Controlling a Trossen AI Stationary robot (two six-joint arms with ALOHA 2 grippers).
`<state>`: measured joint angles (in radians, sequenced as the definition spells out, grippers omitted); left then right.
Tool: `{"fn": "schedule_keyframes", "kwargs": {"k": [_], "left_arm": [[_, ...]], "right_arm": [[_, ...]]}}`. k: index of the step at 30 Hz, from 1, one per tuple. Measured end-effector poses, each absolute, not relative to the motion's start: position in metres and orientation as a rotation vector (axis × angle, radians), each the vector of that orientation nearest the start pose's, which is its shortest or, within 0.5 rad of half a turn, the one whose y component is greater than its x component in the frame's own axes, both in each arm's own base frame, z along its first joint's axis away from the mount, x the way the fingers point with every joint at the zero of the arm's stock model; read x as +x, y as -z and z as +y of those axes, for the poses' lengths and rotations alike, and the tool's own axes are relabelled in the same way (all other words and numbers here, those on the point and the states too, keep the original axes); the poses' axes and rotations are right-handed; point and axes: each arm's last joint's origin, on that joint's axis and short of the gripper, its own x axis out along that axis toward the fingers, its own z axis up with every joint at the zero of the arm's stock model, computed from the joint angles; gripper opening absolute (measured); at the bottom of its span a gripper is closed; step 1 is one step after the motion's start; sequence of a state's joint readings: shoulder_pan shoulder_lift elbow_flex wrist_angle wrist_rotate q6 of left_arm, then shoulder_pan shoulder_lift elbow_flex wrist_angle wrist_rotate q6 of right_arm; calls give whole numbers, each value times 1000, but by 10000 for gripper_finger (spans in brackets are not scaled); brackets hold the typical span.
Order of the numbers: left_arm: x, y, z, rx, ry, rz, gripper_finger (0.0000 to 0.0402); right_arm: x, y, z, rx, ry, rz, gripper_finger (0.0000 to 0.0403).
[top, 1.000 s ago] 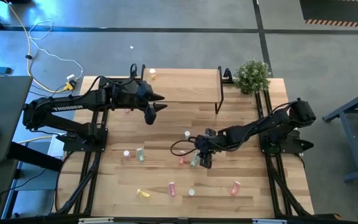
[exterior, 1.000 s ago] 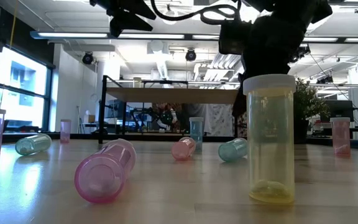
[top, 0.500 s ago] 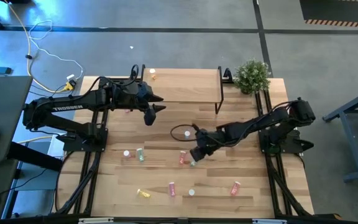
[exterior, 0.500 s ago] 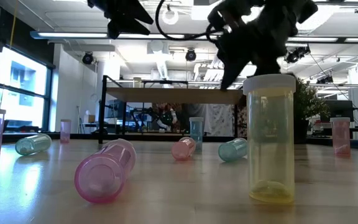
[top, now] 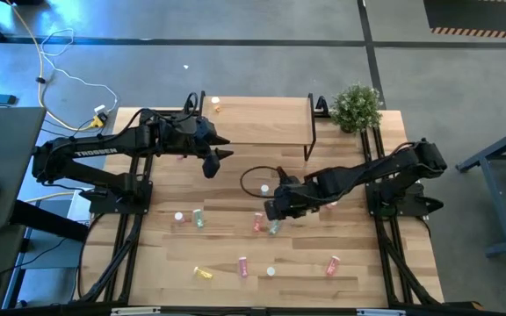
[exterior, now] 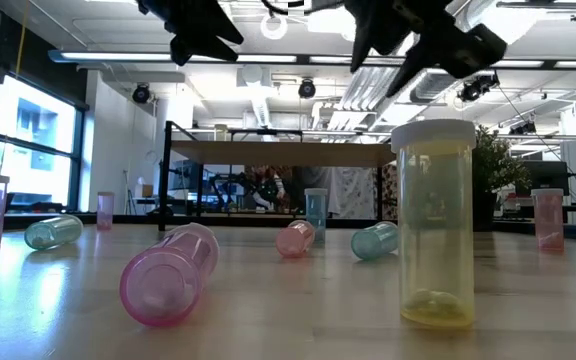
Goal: Pick and place medicine bottles onto shelf by color
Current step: Put the top blue pill bottle on the shelf
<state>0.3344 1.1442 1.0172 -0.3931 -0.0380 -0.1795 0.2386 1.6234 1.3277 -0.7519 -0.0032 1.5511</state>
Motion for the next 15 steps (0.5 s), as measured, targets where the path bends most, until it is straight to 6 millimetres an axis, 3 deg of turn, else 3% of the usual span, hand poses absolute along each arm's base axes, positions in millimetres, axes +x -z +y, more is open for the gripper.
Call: {"fn": "schedule_keyframes", "kwargs": {"k": [6, 10, 15], "left_arm": [[231, -324, 82, -251, -409, 484, 184], [231, -324, 82, -251, -410, 485, 184], [231, -324, 82, -251, -411, 487, 184]], "right_arm": [[321, -262, 79, 1285, 734, 978, 171], [322, -259, 61, 1212, 834, 926, 171], [331, -262, 36, 1018, 758, 867, 171]]}}
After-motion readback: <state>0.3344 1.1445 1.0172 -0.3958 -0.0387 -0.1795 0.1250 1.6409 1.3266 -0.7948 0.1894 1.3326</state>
